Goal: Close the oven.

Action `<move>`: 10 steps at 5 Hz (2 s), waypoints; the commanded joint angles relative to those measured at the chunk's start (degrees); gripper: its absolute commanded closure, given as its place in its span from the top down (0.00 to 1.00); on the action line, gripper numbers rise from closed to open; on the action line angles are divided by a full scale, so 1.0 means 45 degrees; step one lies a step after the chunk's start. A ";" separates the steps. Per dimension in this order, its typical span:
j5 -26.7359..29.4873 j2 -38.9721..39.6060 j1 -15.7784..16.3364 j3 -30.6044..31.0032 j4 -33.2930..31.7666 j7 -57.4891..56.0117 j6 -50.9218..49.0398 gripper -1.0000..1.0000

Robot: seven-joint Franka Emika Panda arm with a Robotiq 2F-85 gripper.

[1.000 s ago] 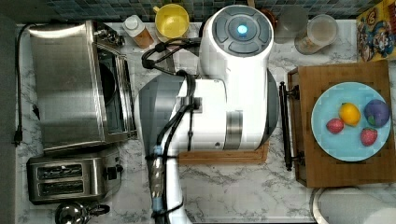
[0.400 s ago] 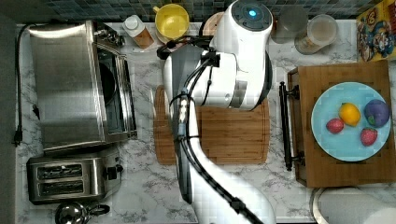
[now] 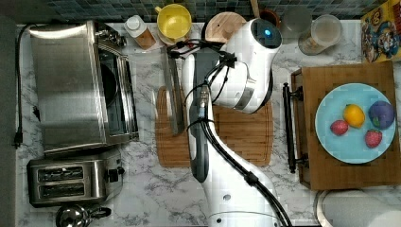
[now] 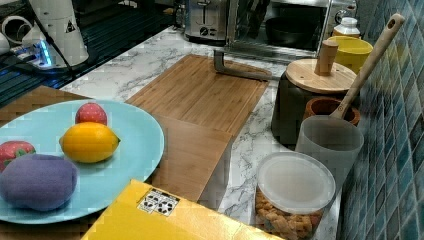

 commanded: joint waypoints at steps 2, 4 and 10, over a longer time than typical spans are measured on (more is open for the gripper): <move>0.2491 0.1015 -0.0488 0.0496 -0.0289 -0.2520 0.1347 0.00; 0.3527 0.1849 -0.0651 0.0476 -0.0177 -0.2812 0.1667 0.00; 0.4869 0.3265 -0.0282 0.1087 0.1097 -0.2045 0.0389 0.00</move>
